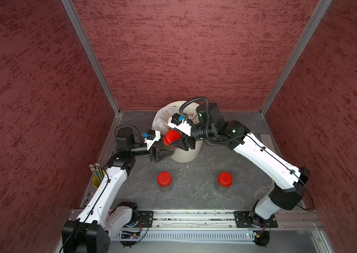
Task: Empty moldy tea leaves from jars
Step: Unscrew the lid from the jar.
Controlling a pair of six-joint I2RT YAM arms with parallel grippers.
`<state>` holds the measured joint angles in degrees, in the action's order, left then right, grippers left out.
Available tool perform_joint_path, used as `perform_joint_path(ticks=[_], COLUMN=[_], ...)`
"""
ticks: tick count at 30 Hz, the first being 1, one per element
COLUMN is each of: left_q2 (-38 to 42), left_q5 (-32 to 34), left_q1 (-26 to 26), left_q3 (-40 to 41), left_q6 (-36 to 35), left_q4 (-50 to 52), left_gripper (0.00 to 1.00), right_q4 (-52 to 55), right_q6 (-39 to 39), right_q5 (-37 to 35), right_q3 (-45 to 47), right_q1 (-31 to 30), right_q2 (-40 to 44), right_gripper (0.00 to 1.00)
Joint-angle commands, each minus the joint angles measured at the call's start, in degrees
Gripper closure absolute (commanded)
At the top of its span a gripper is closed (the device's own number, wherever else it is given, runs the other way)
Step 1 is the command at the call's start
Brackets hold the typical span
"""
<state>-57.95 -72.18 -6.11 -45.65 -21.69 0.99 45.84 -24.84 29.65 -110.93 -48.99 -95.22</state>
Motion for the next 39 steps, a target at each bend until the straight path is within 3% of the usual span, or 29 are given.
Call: perform_joint_path(ticks=[1, 13, 20, 26, 31, 34, 39], left_q2=[0.07, -0.3, -0.35, -0.23, -0.25, -0.28, -0.32], left_q5=[-0.31, -0.29, -0.25, -0.24, -0.25, -0.26, -0.12], left_q1=[0.32, 0.31, 0.36, 0.32, 0.31, 0.31, 0.35], left_q3=[-0.49, -0.48, -0.51, -0.46, -0.46, -0.44, -0.46], left_q6=[0.77, 0.95, 0.8, 0.79, 0.77, 0.78, 0.77], left_q4=[0.55, 0.41, 0.46, 0.51, 0.47, 0.47, 0.28], left_gripper=[0.35, 0.35, 0.35, 0.35, 0.35, 0.35, 0.35], right_q4=[4.86, 6.79, 11.23, 9.56, 6.61, 3.62, -2.05], right_q6=[-8.49, -14.11, -14.68, -12.44, -9.62, -5.44, 2.27], right_q5=[5.74, 10.69, 10.43, 10.78, 9.39, 7.76, 3.0], right_q3=[-4.25, -7.24, -10.69, -10.98, -9.24, -7.89, -5.88], right_q1=[0.38, 1.91, 1.89, 1.83, 1.8, 1.8, 1.84], right_q2=[-0.99, -2.53, -5.24, -4.61, -3.23, -2.15, -0.29], right_gripper=[0.62, 0.63, 0.55, 0.37, 0.09, 0.01, 0.01])
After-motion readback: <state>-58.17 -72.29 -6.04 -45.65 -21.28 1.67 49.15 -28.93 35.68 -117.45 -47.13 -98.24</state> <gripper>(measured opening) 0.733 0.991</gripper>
